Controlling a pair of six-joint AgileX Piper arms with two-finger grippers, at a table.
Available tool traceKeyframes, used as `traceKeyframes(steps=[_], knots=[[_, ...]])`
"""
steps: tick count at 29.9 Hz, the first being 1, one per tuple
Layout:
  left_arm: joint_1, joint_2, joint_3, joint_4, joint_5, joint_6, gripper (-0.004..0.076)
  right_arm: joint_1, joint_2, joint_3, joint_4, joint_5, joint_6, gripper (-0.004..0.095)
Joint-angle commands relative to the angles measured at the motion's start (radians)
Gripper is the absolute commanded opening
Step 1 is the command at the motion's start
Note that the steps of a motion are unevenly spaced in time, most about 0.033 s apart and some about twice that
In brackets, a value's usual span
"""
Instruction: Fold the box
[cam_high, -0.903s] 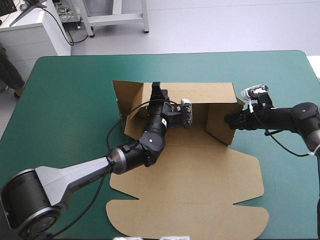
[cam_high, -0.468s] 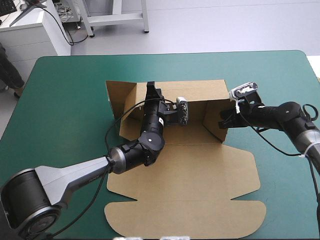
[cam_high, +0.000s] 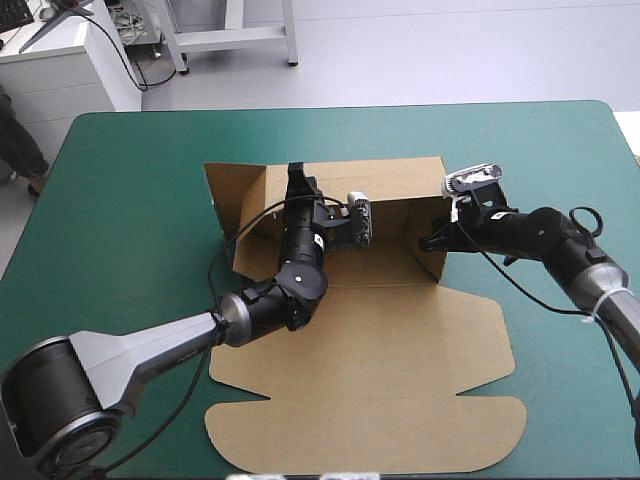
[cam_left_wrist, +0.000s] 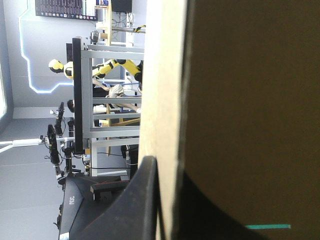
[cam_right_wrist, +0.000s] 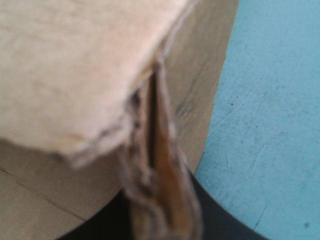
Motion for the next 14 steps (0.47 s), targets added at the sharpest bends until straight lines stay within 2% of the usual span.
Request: traceKeyframes(steps=[1,4,10,14], knots=[[-0.013,-0.027,-0.013,-0.01,-0.084,-0.013,-0.0008,0.05,-0.01,-0.016,-0.051,0.052,0.129,0.0007],[-0.013,-0.027,-0.013,-0.01,-0.105,-0.013,-0.0008,0.085,-0.01,-0.016,-0.182,0.038,0.245,0.0006],[-0.013,-0.027,-0.013,0.003,-0.123,-0.013,-0.0008,0.141,-0.01,-0.016,-0.365,0.011,0.422,0.0007],[-0.013,-0.027,-0.013,0.022,-0.123,-0.013,-0.0008,0.141,-0.01,-0.016,-0.44,0.015,0.516,0.0006]])
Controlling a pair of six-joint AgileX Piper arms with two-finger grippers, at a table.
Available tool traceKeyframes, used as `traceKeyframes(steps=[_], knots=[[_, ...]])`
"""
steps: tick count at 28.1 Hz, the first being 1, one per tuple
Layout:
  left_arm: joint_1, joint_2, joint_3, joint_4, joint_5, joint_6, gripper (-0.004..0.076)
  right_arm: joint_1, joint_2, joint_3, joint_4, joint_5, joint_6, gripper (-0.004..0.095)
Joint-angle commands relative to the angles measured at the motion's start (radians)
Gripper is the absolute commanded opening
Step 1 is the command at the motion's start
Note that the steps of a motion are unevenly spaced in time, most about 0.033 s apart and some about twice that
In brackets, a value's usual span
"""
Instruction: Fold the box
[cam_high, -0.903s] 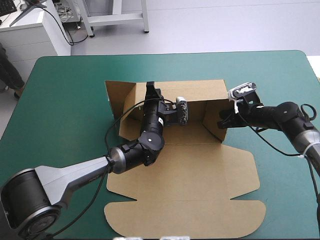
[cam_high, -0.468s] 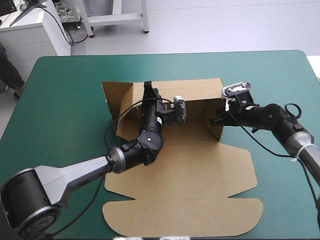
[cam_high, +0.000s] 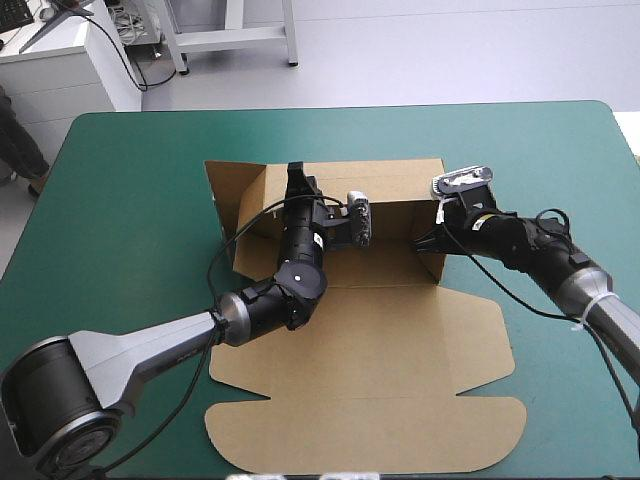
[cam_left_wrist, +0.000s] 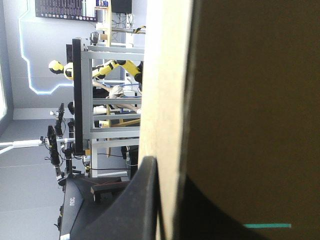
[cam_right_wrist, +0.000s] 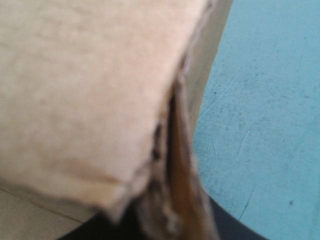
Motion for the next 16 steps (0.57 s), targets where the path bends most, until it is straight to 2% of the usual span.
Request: traceKeyframes(steps=[1,3,6,13,16], knots=[[-0.016,-0.027,-0.014,0.029,-0.116,-0.013,-0.0008,0.029,0.0,-0.006,-0.034,0.073,0.063,0.0006],[-0.016,-0.027,-0.014,0.057,-0.127,-0.013,0.0009,0.029,0.0,-0.006,-0.037,0.081,0.063,0.0006],[-0.016,-0.027,-0.014,0.084,-0.133,-0.013,0.0082,0.029,0.0,-0.006,-0.037,0.083,0.07,0.0007],[-0.014,-0.027,-0.014,0.081,-0.151,-0.014,0.0384,0.029,0.0,-0.006,-0.093,0.085,0.116,0.0006],[-0.03,-0.033,-0.014,0.083,-0.146,-0.014,0.0384,0.029,0.0,-0.019,-0.107,0.109,0.136,0.0006]])
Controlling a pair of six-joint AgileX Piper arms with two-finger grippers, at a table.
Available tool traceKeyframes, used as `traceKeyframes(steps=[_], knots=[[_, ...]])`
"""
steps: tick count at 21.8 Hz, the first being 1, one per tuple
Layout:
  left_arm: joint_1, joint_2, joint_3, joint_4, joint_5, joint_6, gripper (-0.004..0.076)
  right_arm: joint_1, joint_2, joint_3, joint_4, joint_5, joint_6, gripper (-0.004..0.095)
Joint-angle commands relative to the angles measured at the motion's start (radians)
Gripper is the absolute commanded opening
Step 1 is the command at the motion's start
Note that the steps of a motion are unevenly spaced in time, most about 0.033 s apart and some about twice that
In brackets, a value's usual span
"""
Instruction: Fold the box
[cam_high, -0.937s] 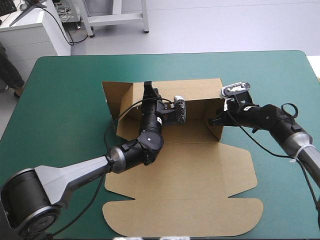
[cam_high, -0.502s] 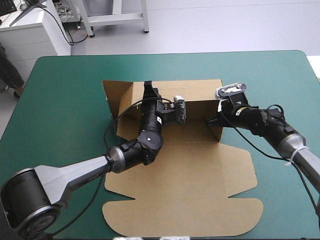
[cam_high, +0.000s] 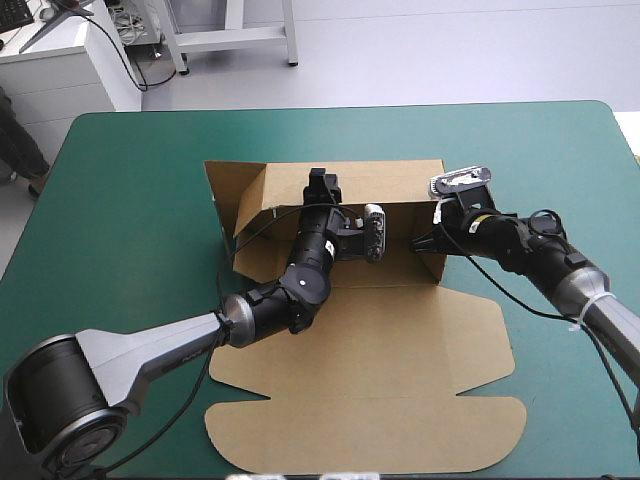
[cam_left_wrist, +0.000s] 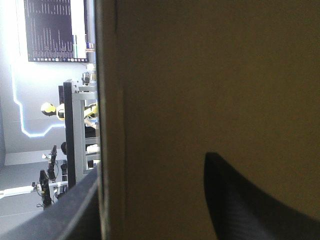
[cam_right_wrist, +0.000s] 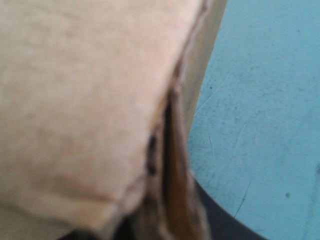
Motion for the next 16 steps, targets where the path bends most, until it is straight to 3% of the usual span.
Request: traceKeyframes(steps=[1,7,12,13,15,16], knots=[[-0.033,-0.05,-0.019,0.025,-0.015,-0.014,0.038,0.013,0.001,-0.019,0.001,0.098,0.017,0.0007],[-0.125,-0.114,-0.019,0.025,0.03,-0.014,0.0368,0.013,0.003,-0.119,-0.055,0.184,0.069,0.0005],[-0.277,-0.25,-0.019,0.025,0.157,-0.056,0.0345,0.013,0.003,-0.246,-0.109,0.384,0.123,0.0005],[-0.293,-0.286,-0.021,0.025,0.175,-0.059,0.0292,0.013,0.004,-0.277,-0.109,0.422,0.123,0.0005],[-0.273,-0.38,-0.051,0.019,0.176,-0.118,0.0022,0.013,0.019,-0.385,-0.109,0.564,0.127,0.0005],[-0.249,-0.411,-0.068,0.019,0.176,-0.137,0.0,0.013,0.036,-0.437,-0.114,0.634,0.127,0.0005]])
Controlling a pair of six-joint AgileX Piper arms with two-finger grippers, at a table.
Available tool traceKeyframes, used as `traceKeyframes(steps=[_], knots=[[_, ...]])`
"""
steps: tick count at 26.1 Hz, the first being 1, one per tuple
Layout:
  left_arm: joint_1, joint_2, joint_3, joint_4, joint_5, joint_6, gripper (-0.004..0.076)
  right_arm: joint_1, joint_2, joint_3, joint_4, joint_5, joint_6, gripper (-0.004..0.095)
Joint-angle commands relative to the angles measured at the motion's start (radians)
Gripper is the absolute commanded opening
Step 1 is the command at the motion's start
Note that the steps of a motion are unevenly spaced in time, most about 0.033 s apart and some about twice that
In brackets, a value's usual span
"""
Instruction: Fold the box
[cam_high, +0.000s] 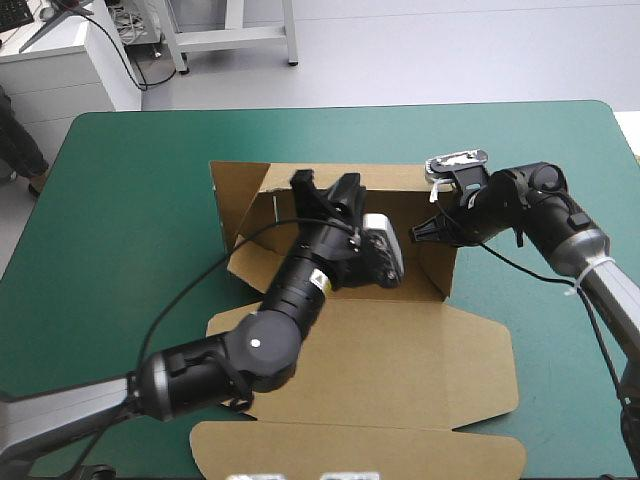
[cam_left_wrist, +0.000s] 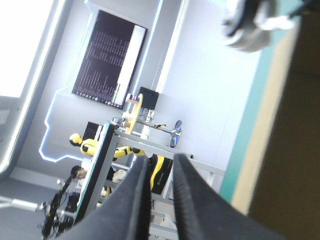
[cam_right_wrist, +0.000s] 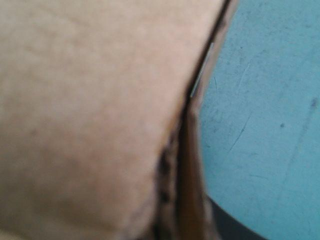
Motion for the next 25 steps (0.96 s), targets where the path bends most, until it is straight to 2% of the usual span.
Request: traceKeyframes(steps=[1,3,10,15,21,23,25], knots=[[0.072,-0.14,-0.081,0.017,0.042,-0.06,0.0002,0.005,0.009,-0.159,-0.027,0.182,-0.013,0.0005],[0.187,-0.187,-0.126,-0.101,0.032,-0.058,0.0002,0.005,0.068,-0.251,-0.032,0.276,-0.021,0.0005],[0.562,-0.243,-0.144,-0.548,-0.017,-0.032,0.0002,0.003,0.243,-0.357,0.014,0.276,-0.033,0.0003],[0.769,-0.243,-0.144,-0.877,-0.05,0.13,0.0002,0.003,0.343,-0.443,0.014,0.276,-0.023,0.0003],[0.937,-0.243,-0.137,-1.182,-0.055,0.288,0.0002,0.003,0.421,-0.529,-0.01,0.235,-0.026,0.0014],[0.976,-0.243,-0.137,-1.267,-0.038,0.337,0.0002,0.003,0.423,-0.533,-0.045,0.212,-0.028,0.0076],[1.012,-0.243,-0.137,-1.349,-0.024,0.38,0.0002,0.005,0.423,-0.55,-0.088,0.21,-0.028,0.0215]])
